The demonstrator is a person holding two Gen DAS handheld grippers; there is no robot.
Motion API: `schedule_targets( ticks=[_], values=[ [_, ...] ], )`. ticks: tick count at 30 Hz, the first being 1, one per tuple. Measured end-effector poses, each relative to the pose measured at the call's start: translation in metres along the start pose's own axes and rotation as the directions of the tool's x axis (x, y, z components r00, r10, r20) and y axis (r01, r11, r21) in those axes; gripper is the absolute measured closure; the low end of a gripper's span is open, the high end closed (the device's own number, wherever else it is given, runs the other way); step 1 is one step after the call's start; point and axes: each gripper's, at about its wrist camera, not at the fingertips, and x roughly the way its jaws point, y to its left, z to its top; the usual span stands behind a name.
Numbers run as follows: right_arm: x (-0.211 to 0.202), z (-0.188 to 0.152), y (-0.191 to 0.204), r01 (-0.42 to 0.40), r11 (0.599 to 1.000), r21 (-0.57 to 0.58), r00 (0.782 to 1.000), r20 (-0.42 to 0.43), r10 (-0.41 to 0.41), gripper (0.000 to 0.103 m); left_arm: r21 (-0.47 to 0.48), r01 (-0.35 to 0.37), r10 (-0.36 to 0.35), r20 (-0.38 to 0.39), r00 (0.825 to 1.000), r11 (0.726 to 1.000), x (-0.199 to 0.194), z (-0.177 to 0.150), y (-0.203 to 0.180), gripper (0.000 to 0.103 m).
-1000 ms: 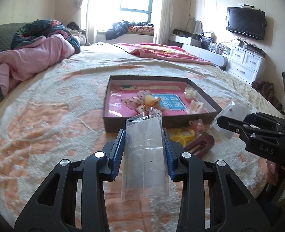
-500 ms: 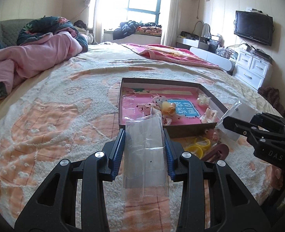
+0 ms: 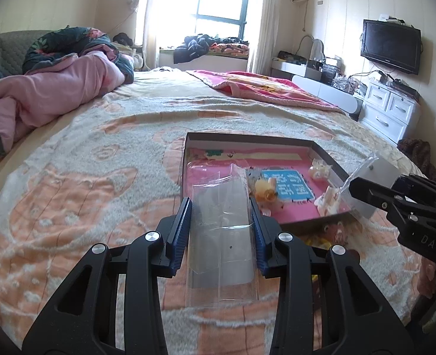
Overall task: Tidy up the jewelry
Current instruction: 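Carry both packets into the tray and open the left tool while the right tool releases its packet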
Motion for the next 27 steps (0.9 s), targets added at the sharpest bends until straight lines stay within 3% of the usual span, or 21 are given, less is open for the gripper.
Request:
schedule_targets(
  ticks=[27],
  values=[
    [0.037,0.006,-0.057,0.123,0.991,0.052,0.992,-0.023,-0.122,0.064,0.027,0.046,-0.046,-0.012,0.999,0.999,0.067,0.029,-0.013,0.074]
  ],
)
